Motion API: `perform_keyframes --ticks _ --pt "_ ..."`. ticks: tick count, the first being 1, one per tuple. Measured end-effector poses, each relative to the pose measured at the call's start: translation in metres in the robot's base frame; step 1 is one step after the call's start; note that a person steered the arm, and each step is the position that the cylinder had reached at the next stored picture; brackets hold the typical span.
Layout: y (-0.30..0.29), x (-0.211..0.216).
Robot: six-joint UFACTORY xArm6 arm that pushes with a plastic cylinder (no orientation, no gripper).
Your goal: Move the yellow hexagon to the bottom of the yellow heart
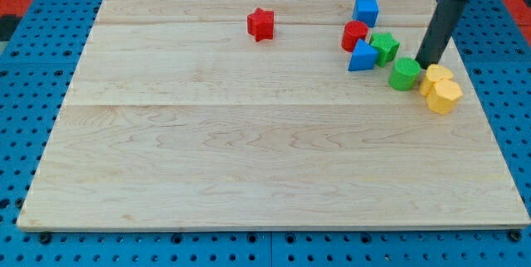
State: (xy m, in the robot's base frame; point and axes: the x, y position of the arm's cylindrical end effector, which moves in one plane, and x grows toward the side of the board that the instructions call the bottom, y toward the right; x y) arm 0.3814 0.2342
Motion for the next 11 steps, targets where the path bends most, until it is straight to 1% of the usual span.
perform_keyframes --ticks 2,5,6,7,8,9,11 --pt "-0.001 0.030" --pt "-0.006 0.030" --pt "0.005 0.019" --pt "0.039 0.012" --pt "0.040 0.035" --pt "0.037 0.071" --pt "0.037 0.090"
